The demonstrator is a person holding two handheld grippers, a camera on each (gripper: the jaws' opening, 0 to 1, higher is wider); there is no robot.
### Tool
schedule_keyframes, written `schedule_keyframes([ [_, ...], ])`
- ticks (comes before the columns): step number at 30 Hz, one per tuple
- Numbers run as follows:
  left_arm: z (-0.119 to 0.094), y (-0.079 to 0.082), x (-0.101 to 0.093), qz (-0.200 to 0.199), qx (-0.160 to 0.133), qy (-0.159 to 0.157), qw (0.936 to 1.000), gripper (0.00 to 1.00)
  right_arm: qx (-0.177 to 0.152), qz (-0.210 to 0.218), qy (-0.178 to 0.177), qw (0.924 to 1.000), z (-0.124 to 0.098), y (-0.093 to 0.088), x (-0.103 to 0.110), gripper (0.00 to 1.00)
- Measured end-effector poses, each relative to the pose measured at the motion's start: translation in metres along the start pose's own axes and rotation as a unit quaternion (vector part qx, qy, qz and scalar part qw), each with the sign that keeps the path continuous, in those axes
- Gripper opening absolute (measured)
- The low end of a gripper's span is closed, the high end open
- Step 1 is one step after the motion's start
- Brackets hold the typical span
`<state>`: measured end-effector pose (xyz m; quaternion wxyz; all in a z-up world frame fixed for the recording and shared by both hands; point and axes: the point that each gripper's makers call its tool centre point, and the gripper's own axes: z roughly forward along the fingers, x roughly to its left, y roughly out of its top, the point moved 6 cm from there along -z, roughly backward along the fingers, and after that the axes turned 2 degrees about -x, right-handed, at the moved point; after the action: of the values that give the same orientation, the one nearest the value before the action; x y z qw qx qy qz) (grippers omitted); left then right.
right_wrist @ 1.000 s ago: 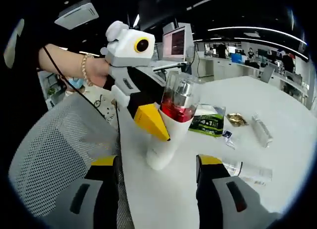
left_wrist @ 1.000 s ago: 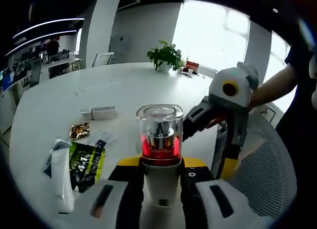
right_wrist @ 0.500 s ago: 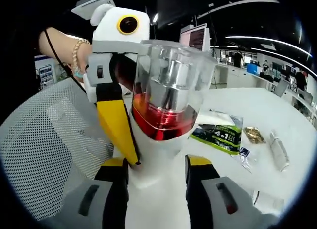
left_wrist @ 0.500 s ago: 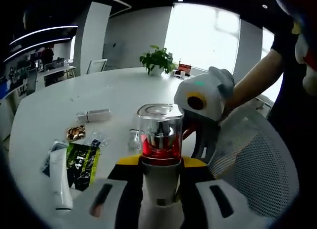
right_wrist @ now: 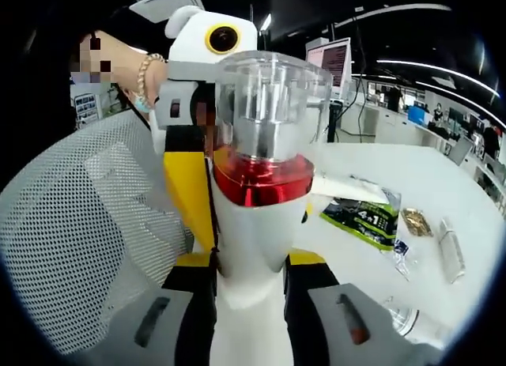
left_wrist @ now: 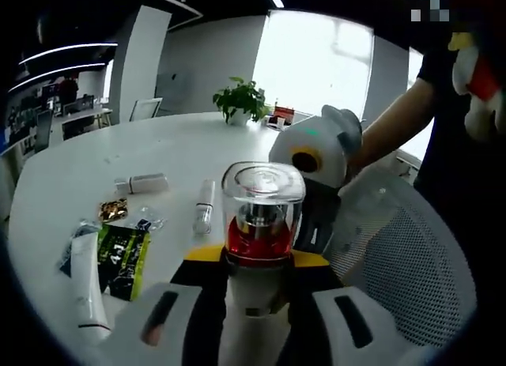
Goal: Arrange the skincare products in the storage area until every visible bottle or jar stands upright without overlapping.
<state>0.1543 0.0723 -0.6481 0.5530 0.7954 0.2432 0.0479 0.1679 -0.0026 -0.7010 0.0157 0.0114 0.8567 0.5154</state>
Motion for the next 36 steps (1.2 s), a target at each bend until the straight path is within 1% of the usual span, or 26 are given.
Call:
schedule_keyframes([
  [5, 0.010, 0.006, -0.006, 0.006, 0.000, -0.003, 1.0000, 0.24, 0.008, -0.006, -0.006, 0.9999, -0.006, -0.001, -0.001, 0.32],
  [8, 0.021, 0.011, -0.010, 0.019, 0.004, -0.012, 0.9997, 0.24, 0.012, -0.005, -0.017, 0.9998, -0.015, -0.007, -0.005, 0.32],
  [12, 0.041, 0.021, -0.011, 0.039, 0.009, -0.028, 0.9988, 0.24, 0.017, 0.004, -0.044, 0.9989, -0.033, -0.016, -0.013, 0.32],
  [13, 0.042, 0.022, -0.003, 0.043, 0.012, -0.033, 0.9984, 0.24, 0.018, 0.007, -0.049, 0.9986, -0.037, -0.018, -0.015, 0.32],
  [15, 0.050, 0.023, 0.001, 0.055, 0.015, -0.041, 0.9976, 0.24, 0.022, 0.009, -0.062, 0.9978, -0.046, -0.022, -0.018, 0.32],
  [18, 0.067, 0.028, -0.004, 0.068, 0.021, -0.057, 0.9958, 0.24, 0.023, 0.017, -0.080, 0.9964, -0.059, -0.029, -0.021, 0.32],
  [20, 0.074, 0.030, -0.002, 0.074, 0.023, -0.066, 0.9948, 0.24, 0.024, 0.021, -0.089, 0.9955, -0.066, -0.032, -0.022, 0.32],
  [22, 0.085, 0.034, -0.005, 0.083, 0.025, -0.076, 0.9934, 0.24, 0.025, 0.022, -0.102, 0.9942, -0.073, -0.035, -0.025, 0.32],
  [24, 0.092, 0.037, -0.005, 0.094, 0.028, -0.084, 0.9916, 0.24, 0.027, 0.024, -0.114, 0.9928, -0.081, -0.039, -0.027, 0.32],
  [26, 0.100, 0.040, -0.001, 0.107, 0.032, -0.091, 0.9896, 0.24, 0.029, 0.026, -0.127, 0.9912, -0.088, -0.043, -0.032, 0.32],
  [28, 0.109, 0.043, -0.003, 0.118, 0.036, -0.096, 0.9878, 0.24, 0.032, 0.025, -0.138, 0.9896, -0.095, -0.046, -0.035, 0.32],
  [30, 0.117, 0.047, -0.007, 0.121, 0.037, -0.102, 0.9866, 0.24, 0.031, 0.029, -0.147, 0.9883, -0.102, -0.049, -0.037, 0.32],
  [31, 0.120, 0.048, 0.000, 0.123, 0.038, -0.107, 0.9860, 0.24, 0.031, 0.032, -0.150, 0.9877, -0.105, -0.051, -0.038, 0.32],
  [34, 0.131, 0.054, 0.003, 0.128, 0.036, -0.117, 0.9842, 0.24, 0.030, 0.037, -0.161, 0.9857, -0.115, -0.056, -0.044, 0.32],
  [36, 0.141, 0.058, -0.003, 0.131, 0.038, -0.123, 0.9830, 0.24, 0.031, 0.039, -0.167, 0.9847, -0.121, -0.060, -0.048, 0.32],
])
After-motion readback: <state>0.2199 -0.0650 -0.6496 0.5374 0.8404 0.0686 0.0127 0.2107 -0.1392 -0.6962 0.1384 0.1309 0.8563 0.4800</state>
